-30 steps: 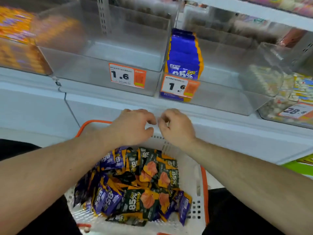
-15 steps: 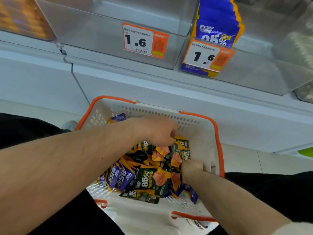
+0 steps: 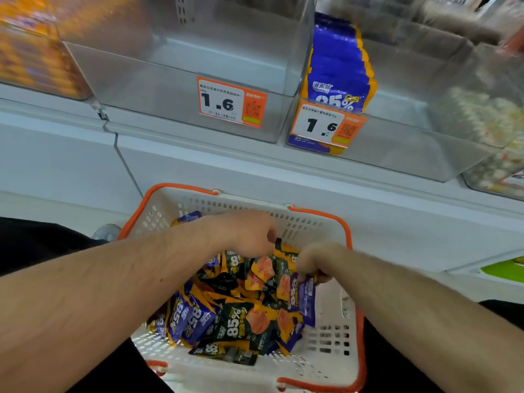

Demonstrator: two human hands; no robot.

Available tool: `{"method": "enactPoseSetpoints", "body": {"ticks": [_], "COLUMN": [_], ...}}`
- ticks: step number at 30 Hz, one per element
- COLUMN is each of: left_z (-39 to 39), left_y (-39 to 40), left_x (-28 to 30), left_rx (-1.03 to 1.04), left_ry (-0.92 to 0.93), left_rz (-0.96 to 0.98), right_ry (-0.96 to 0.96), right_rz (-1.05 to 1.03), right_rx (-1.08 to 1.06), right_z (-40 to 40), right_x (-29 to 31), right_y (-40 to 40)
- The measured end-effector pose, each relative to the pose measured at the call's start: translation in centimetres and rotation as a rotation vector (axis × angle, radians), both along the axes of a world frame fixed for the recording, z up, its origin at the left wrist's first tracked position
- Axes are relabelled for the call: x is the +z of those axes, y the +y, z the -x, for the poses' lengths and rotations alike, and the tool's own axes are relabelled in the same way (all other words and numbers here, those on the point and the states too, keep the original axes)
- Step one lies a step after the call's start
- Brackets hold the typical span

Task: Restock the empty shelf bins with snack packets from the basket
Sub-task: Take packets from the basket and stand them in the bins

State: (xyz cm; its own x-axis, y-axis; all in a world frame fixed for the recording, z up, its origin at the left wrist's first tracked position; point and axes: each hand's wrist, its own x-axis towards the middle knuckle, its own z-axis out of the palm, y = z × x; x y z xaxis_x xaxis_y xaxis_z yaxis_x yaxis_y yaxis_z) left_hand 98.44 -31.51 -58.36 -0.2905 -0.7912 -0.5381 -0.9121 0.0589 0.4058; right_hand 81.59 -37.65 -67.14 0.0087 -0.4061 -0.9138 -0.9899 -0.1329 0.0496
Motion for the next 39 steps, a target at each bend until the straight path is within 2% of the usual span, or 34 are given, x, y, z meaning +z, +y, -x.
{"method": "enactPoseSetpoints", "body": {"ticks": [3,5,8,10,13,15,18,21,25,30,33,35,39], "left_z": [0.0,0.2,0.6,0.6,0.7,0.8,0.8,0.5,0.5,0.6,1.3,2.2,3.7], "left_y": [-0.1,-0.2,-0.1,0.0,0.1,0.1,0.2,0.3,0.2,-0.8,-2.5,-4.5,-8.9], "left_x": [0.3,0.6,1.0,1.2,1.4,1.3,0.9,0.8,2.0,5.4,8.6,10.8,14.3], "left_rx": [0.105,0.246,0.571,0.704,0.842,0.902,1.0,1.035,0.921,0.645,0.534,0.517,0.615], "left_ry": [0.021,0.115,0.425,0.576,0.776,0.897,1.029,1.018,0.998,0.845,0.825,0.836,0.726], "left_rz": [-0.026,-0.055,-0.268,-0.357,-0.42,-0.392,-0.267,-0.131,-0.009,0.214,0.373,0.501,0.932], "right_ry": [-0.26,-0.417,-0.603,-0.709,-0.794,-0.856,-0.898,-0.874,-0.898,-1.057,-1.12,-1.131,-1.22], "right_rz": [0.13,0.252,0.481,0.552,0.61,0.634,0.625,0.61,0.855,0.625,0.607,0.585,0.555], "right_rx": [-0.169,-0.157,-0.077,-0.089,-0.039,-0.009,0.037,-0.086,-0.289,-0.443,-0.53,-0.615,-0.896], "right_z": [-0.5,-1.0,-1.3,-1.3,-1.5,-1.7,-1.8,-1.1,0.0,1.1,2.0,3.0,6.3], "right_x": [4.5,7.2,9.9,10.8,11.5,11.9,12.4,13.3,15.3,17.3,19.6,21.5,24.7], "right_y": [-1.8,-2.0,-1.1,-0.3,1.3,2.4,2.5,1.3,-0.1,-1.0,-1.8,-3.0,-6.7]}}
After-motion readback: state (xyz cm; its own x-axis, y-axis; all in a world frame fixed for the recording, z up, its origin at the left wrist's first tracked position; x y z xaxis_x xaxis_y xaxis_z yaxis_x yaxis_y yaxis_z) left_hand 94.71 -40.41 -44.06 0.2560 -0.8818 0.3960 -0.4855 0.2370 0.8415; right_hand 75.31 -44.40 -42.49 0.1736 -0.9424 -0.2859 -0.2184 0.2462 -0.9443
